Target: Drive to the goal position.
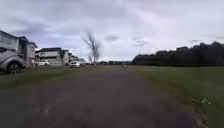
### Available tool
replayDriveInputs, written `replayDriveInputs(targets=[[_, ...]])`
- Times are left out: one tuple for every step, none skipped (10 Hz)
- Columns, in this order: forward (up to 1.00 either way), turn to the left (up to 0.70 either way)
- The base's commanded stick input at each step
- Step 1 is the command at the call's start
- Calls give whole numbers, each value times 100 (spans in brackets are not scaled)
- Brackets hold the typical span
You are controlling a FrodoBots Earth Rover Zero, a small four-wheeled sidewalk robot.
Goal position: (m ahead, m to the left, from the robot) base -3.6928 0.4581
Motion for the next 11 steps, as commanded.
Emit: replayDriveInputs(targets=[[100, 0], [100, 0], [100, 0], [100, 0], [100, 0], [100, 0], [100, 0], [100, 0], [100, 0], [100, 0], [100, 0]])
